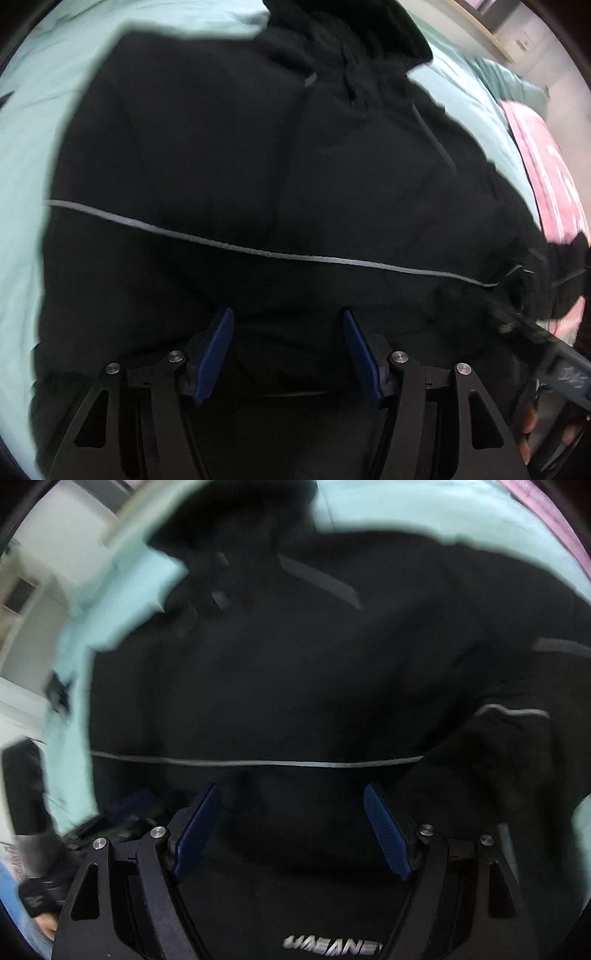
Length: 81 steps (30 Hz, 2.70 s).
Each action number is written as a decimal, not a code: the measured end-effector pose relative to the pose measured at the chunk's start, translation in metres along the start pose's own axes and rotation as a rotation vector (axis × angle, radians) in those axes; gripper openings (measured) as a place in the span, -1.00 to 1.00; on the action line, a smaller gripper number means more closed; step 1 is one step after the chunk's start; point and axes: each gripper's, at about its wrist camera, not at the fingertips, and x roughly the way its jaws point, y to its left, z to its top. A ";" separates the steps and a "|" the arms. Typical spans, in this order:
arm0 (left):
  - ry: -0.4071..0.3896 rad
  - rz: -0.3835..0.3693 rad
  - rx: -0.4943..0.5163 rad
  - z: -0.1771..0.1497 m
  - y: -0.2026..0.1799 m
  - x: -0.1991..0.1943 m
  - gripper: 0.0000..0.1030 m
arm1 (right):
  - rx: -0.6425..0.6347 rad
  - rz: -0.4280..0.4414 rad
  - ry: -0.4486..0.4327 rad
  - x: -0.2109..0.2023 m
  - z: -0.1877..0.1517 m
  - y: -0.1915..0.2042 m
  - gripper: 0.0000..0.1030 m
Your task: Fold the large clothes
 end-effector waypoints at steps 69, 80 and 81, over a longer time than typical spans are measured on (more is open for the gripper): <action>-0.175 -0.013 -0.187 -0.103 -0.032 -0.122 0.23 | 0.131 -0.103 -0.398 -0.258 -0.023 -0.274 0.60; -0.199 0.021 -0.147 -0.125 -0.063 -0.140 0.23 | 0.448 -0.085 -0.553 -0.305 0.017 -0.432 0.60; -0.198 0.028 -0.150 -0.127 -0.063 -0.141 0.23 | 0.478 -0.056 -0.542 -0.298 0.021 -0.440 0.60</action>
